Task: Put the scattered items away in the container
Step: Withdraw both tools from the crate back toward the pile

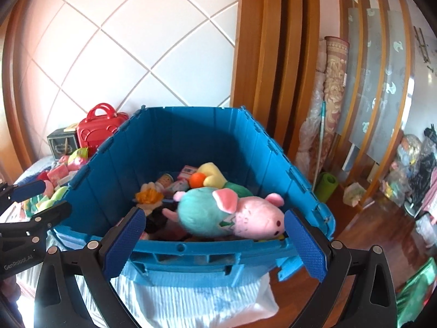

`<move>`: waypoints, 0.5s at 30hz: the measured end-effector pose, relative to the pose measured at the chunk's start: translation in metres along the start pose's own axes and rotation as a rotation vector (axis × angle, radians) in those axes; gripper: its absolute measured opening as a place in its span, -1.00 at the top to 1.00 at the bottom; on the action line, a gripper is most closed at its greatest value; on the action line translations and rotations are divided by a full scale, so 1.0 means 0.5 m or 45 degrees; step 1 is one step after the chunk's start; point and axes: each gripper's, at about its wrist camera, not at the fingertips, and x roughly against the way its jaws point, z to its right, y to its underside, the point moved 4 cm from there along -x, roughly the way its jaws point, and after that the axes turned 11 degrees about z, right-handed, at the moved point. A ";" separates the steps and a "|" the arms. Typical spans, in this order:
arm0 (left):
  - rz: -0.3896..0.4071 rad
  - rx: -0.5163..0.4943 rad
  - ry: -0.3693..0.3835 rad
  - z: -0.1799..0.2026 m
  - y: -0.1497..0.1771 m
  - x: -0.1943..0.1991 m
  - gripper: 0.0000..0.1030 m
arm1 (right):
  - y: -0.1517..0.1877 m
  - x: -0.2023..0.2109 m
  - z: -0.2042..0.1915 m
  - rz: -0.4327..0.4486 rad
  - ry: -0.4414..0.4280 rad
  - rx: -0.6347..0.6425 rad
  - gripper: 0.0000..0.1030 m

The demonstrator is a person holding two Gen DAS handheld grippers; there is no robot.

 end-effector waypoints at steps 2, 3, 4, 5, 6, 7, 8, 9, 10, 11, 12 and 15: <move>0.013 0.001 -0.004 -0.030 0.011 0.023 -0.29 | -0.001 0.014 -0.031 0.002 0.005 0.003 -0.99; 0.019 0.004 -0.004 -0.047 0.017 0.035 -0.29 | -0.001 0.022 -0.049 0.003 0.005 0.006 -0.99; 0.022 0.009 -0.005 -0.065 0.024 0.046 -0.29 | -0.001 0.031 -0.069 0.005 0.008 0.011 -0.99; 0.025 0.013 -0.006 -0.083 0.030 0.058 -0.29 | 0.000 0.040 -0.089 0.008 0.009 0.014 -0.99; 0.027 0.018 -0.007 -0.103 0.037 0.069 -0.29 | -0.001 0.049 -0.110 0.011 0.009 0.016 -0.99; 0.028 0.023 -0.007 -0.123 0.044 0.081 -0.29 | -0.001 0.057 -0.133 0.013 0.009 0.019 -0.99; 0.028 0.028 -0.007 -0.145 0.051 0.094 -0.29 | -0.001 0.067 -0.158 0.016 0.009 0.023 -0.99; 0.027 0.032 -0.006 -0.168 0.059 0.107 -0.29 | -0.001 0.077 -0.182 0.021 0.007 0.026 -0.99; 0.025 0.035 -0.008 -0.190 0.068 0.119 -0.29 | 0.000 0.084 -0.206 0.021 0.004 0.029 -0.99; 0.024 0.038 -0.011 -0.213 0.076 0.132 -0.29 | 0.002 0.092 -0.230 0.020 0.002 0.031 -0.99; 0.024 0.042 -0.015 -0.236 0.085 0.144 -0.29 | 0.004 0.100 -0.256 0.020 0.000 0.035 -0.99; 0.018 0.057 -0.025 -0.299 0.108 0.174 -0.29 | 0.012 0.120 -0.328 0.018 -0.016 0.040 -0.99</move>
